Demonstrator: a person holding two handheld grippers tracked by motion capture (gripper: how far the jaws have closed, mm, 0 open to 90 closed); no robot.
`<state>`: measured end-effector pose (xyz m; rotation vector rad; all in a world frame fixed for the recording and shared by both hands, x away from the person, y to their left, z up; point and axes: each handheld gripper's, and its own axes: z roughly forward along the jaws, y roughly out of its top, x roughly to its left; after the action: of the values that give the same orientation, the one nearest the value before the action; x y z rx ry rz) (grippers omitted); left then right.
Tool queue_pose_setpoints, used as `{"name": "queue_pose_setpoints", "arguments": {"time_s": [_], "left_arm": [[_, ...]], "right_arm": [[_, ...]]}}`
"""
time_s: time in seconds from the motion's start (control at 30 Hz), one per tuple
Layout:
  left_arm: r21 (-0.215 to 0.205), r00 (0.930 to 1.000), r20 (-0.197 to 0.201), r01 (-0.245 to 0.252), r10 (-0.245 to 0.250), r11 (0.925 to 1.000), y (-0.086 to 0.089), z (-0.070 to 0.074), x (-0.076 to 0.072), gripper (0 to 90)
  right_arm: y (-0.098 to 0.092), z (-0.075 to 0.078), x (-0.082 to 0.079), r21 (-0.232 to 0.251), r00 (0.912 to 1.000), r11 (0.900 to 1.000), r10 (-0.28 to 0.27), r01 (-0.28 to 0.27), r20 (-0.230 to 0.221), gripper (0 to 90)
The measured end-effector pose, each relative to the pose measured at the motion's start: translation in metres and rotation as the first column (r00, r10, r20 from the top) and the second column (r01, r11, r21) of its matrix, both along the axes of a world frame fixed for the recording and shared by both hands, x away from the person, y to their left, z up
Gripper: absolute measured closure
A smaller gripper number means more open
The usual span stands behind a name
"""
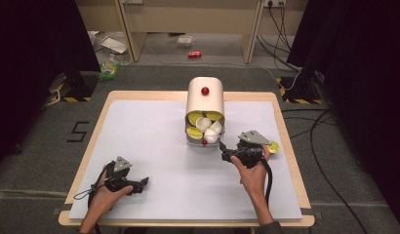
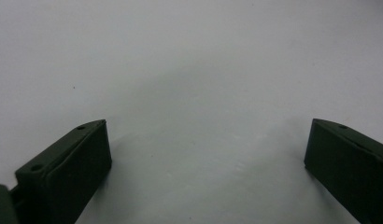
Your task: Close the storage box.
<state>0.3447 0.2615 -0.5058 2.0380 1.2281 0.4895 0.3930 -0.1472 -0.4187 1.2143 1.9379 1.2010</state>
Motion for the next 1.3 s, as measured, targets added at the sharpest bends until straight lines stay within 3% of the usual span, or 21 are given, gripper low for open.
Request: {"name": "queue_pose_setpoints", "arguments": {"time_s": [1.3], "left_arm": [[-0.002, 1.0, 0.001, -0.001, 0.001, 1.0, 0.0, 0.0, 0.0, 0.0]], "right_arm": [[0.004, -0.002, 0.034, 0.002, 0.9989, 0.999, -0.041, 0.041, 0.021, 12.6]]}}
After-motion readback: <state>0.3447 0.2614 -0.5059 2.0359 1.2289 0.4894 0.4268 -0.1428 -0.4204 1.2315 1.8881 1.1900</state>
